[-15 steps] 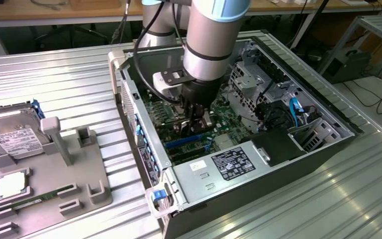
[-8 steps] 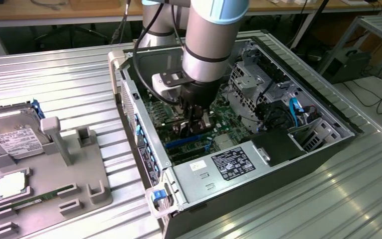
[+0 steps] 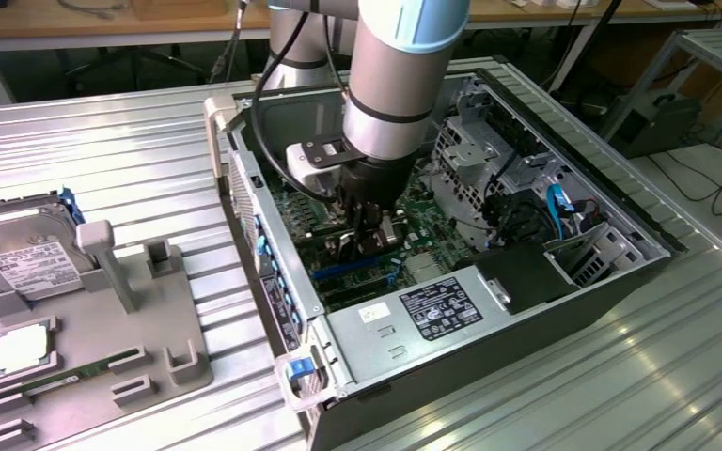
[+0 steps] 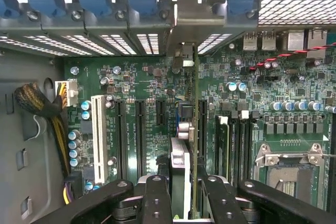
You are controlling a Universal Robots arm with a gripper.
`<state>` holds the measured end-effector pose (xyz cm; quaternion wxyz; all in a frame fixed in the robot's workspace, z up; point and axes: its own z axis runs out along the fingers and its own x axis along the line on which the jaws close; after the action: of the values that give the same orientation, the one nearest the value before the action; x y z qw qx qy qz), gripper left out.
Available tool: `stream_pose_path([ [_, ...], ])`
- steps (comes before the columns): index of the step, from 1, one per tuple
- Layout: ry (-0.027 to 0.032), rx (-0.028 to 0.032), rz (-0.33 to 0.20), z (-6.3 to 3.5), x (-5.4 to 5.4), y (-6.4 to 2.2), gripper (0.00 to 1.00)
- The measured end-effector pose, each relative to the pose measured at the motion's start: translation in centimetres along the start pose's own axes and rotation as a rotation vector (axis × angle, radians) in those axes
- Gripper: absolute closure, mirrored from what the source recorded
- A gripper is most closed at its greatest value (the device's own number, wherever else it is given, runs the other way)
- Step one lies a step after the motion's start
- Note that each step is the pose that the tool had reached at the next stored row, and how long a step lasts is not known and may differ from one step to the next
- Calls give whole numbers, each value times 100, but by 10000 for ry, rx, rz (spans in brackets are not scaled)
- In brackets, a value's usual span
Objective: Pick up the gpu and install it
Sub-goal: 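Insert the gpu into the slot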
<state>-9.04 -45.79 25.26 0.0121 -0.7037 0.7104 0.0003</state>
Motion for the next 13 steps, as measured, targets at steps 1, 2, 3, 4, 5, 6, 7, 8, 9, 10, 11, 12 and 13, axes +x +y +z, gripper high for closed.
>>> stream_pose_path([
  [1,0,-8,-1,12,0,0,72],
  [2,0,-16,-1,24,1,0,72],
  [3,0,-25,0,35,1,0,72],
  [4,1,-36,0,45,1,0,72],
  [5,3,-39,0,46,1,1,72],
  [6,4,-40,0,46,2,1,72],
  [7,3,-40,-1,46,1,0,72],
  [8,3,-40,0,47,1,0,72],
  [9,2,-39,-1,48,1,0,72],
  [10,1,-39,0,48,1,0,72],
  [11,1,-39,0,47,1,0,72],
  [12,0,-38,0,48,1,0,72],
  [13,-1,-37,-2,49,1,6,72],
])
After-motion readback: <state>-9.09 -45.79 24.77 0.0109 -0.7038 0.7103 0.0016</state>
